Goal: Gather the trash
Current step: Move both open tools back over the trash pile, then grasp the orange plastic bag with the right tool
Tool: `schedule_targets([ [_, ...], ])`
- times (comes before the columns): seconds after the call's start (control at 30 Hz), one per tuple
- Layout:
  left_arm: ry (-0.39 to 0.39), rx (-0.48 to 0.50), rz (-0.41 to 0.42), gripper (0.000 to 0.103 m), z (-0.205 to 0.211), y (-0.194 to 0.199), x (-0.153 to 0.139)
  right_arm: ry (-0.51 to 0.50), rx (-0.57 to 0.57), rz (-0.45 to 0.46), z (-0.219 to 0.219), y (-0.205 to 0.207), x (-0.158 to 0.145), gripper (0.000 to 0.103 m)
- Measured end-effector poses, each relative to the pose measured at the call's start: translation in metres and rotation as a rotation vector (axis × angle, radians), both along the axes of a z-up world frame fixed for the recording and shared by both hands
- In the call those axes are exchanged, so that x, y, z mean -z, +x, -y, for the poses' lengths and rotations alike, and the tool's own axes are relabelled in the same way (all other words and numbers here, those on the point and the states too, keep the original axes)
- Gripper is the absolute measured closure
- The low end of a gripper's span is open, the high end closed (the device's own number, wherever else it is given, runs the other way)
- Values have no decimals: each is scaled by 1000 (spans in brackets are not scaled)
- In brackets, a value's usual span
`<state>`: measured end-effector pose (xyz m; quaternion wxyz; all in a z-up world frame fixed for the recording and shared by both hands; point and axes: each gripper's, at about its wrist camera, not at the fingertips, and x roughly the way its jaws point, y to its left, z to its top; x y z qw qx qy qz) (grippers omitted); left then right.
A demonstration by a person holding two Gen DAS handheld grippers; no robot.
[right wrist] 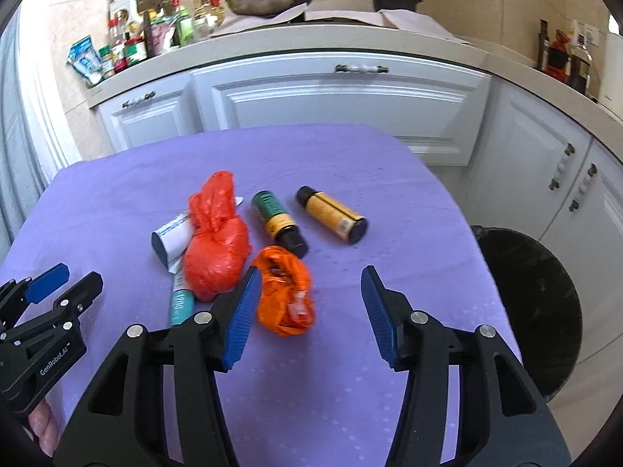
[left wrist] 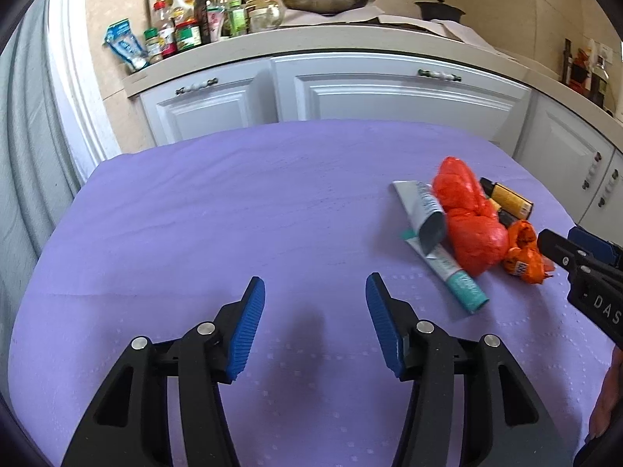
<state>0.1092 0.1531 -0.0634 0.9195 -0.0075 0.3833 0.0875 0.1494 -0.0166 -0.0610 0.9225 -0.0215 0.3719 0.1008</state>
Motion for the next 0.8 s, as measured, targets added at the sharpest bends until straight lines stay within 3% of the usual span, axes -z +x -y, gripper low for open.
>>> schedule_targets([
  [0.27,-14,8,1,47,-1,0,2,-24,-36,-47,-16,9,13,50],
  [0.4,-18,16,-1,47,1,3,2,-41,-46,-61,-18,10,18,67],
  [0.8,-23,63,9,46,17,9,-2,-73,13,0,7,7,11,68],
])
